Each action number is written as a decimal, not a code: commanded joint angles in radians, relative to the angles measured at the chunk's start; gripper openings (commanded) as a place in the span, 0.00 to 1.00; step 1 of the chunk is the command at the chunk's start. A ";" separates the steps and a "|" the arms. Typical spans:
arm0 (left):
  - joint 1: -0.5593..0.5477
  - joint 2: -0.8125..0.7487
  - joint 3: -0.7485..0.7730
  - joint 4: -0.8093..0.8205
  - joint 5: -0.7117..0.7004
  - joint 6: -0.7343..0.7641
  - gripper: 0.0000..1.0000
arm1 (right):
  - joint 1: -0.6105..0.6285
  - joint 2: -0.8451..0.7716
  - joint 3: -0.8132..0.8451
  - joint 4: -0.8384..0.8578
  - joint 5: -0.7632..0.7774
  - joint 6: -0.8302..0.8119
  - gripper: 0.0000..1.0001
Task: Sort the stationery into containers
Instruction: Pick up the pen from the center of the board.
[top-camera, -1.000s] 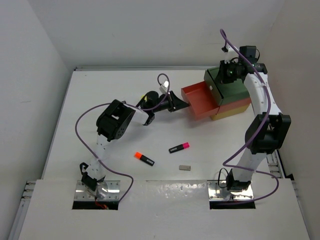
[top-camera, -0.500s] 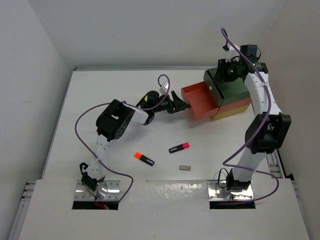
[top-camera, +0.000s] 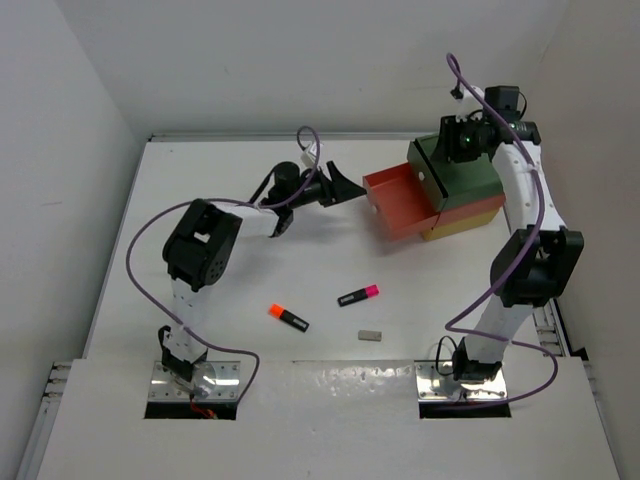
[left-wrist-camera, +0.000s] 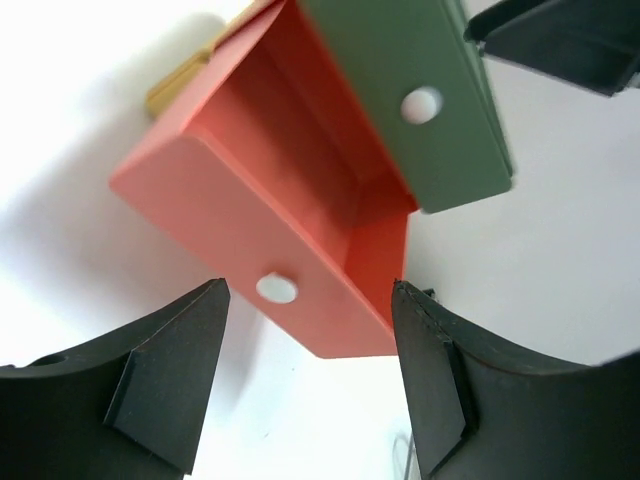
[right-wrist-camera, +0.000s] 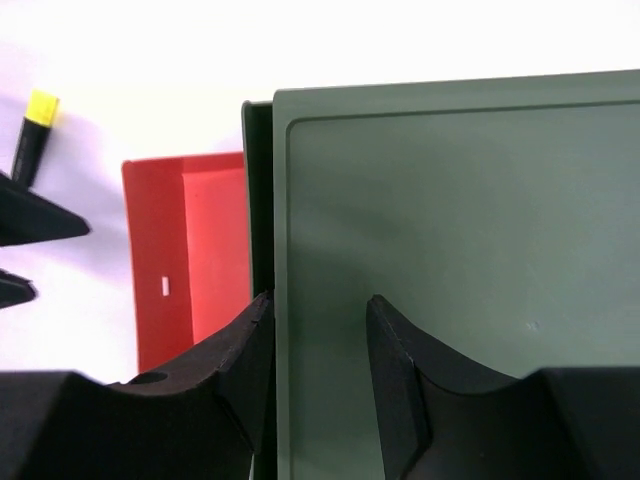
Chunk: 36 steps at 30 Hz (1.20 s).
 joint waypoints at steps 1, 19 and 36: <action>0.025 -0.119 0.034 -0.121 0.054 0.143 0.72 | -0.007 -0.023 0.093 -0.027 0.008 0.048 0.42; 0.321 -0.367 0.210 -1.365 -0.442 1.152 0.82 | 0.057 -0.533 -0.465 0.135 -0.119 -0.018 0.56; 0.478 0.026 0.551 -1.648 -0.411 1.476 0.74 | 0.140 -0.560 -0.550 0.074 -0.168 -0.061 0.57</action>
